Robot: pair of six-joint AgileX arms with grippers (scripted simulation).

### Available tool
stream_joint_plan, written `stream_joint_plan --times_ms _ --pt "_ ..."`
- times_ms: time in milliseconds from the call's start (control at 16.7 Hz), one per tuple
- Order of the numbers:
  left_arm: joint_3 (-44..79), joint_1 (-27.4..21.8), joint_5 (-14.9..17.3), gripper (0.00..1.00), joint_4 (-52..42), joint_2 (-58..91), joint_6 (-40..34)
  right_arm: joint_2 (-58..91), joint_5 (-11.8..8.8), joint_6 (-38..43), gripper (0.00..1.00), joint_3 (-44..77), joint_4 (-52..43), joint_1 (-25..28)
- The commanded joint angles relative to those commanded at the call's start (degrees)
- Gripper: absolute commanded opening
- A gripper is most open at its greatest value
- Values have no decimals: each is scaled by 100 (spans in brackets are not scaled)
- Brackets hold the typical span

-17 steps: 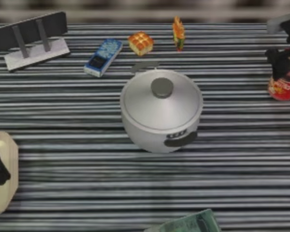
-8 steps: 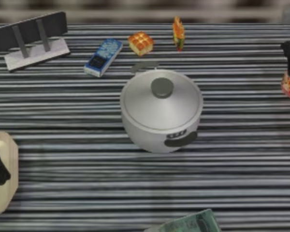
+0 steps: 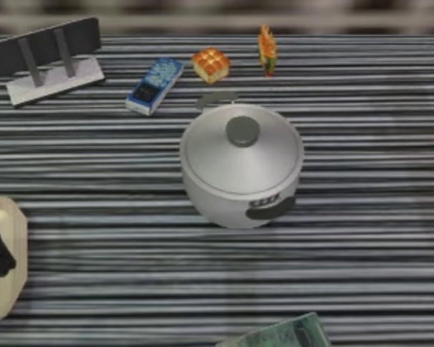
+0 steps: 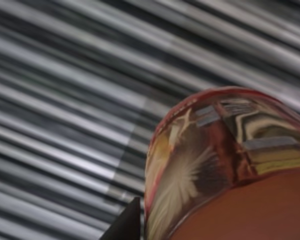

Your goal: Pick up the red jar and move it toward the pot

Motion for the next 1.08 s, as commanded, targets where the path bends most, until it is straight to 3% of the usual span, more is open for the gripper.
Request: stream_joint_plan --times_ms 300,840,1080 --pt "0 0 0 100 0 0 0 94 42 407 0 -2 104 157" --pt "0 0 0 100 0 0 0 486 374 3478 0 -250 774 1372" --pt "0 0 0 100 0 0 0 541 450 3977 0 -313 932 1626"
